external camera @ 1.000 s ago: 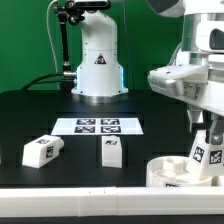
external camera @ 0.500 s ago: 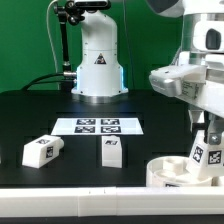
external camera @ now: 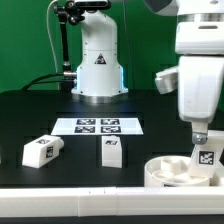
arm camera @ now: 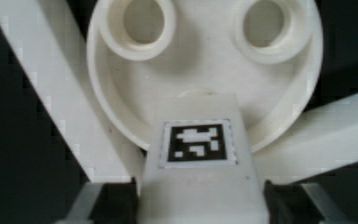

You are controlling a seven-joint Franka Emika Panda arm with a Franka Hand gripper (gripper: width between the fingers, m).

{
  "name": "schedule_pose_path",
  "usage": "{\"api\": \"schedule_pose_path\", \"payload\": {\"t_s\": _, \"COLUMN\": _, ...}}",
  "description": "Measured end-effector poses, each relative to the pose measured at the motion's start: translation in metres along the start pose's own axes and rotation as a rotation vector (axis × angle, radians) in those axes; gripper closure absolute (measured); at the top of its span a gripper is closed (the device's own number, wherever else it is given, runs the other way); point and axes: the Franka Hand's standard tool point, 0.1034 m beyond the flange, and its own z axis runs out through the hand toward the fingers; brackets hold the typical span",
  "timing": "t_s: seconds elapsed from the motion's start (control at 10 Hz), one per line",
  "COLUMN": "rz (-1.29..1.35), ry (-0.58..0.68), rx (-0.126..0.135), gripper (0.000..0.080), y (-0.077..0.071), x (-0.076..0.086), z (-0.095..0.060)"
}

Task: Assemble stool

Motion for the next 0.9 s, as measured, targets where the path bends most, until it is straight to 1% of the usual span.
{"api": "schedule_pose_path", "payload": {"t_s": 0.2, "rz": 0.162, "ry": 0.01, "rx": 0.006, "gripper": 0.0459, "y": 0.0001, "x": 0.0008, "z": 0.0}}
{"api": "schedule_pose_path", "payload": {"t_s": 0.3, "rz": 0.274, "ry": 0.017, "rx": 0.003, "gripper": 0.0459, "y": 0.0004, "x": 0.0014, "z": 0.0003}}
{"api": "schedule_pose_path", "payload": {"t_s": 0.4, "rz": 0.308, "ry": 0.019, "rx": 0.003, "gripper": 0.0459, "y": 0.001, "x": 0.0012, "z": 0.0003}}
{"api": "schedule_pose_path", "payload": {"t_s": 0.6, "rz": 0.495, "ry": 0.02, "rx": 0.003, "gripper": 0.0459, "y": 0.0033, "x": -0.0007, "z": 0.0001}}
{"api": "schedule_pose_path", "payload": {"t_s": 0.9, "rz": 0.512, "ry": 0.017, "rx": 0.004, "gripper": 0.045, "y": 0.0031, "x": -0.001, "z": -0.0008}}
